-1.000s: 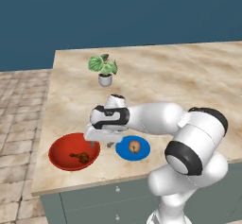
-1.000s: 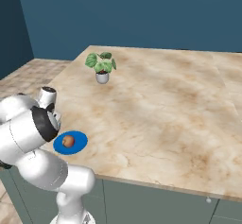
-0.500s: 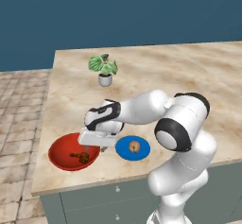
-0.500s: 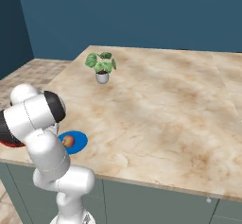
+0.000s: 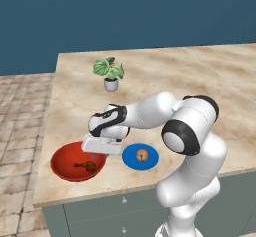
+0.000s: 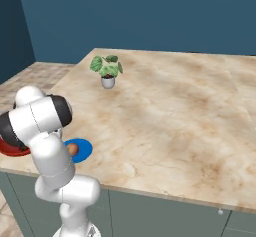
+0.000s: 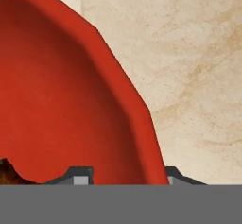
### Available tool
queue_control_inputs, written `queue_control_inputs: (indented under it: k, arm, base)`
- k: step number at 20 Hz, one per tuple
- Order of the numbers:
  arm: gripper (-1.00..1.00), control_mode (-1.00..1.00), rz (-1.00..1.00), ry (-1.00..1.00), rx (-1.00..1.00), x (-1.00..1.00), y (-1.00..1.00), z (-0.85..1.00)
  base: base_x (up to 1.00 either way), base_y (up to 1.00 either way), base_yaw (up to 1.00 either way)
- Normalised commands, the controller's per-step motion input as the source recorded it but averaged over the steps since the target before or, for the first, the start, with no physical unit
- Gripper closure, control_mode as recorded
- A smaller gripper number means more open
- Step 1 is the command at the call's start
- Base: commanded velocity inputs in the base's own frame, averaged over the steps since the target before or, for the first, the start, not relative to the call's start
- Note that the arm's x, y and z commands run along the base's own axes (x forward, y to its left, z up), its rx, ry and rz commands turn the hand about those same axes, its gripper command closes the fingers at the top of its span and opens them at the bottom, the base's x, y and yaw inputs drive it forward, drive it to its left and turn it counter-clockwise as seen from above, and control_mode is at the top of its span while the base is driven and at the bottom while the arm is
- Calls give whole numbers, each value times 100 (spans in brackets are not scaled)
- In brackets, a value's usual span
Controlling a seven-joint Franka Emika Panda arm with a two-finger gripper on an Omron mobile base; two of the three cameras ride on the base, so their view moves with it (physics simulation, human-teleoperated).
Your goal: Remove the peach from the bowl and place it on the small plate. Then place the bowl with only the chicken drumstick in the microwave, close the door, and press the start button to microwave the chicken drumstick.
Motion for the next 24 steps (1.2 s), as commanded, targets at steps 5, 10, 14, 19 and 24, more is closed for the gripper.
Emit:
queue_control_inputs:
  k: [5,10,14,19,24]
  arm:
    - [100,-100,1,0,-4,0,10,1]
    - [100,-100,-9,-12,0,-16,-2,46]
    - [100,-100,-13,-17,0,-4,-3,62]
    - [100,-100,-12,-16,4,-2,0,52]
    - [100,-100,-10,-15,34,-2,-27,44]
  base:
    - [0,0,0]
    - [0,0,0]
    - [0,0,0]
    - [0,0,0]
    - [0,0,0]
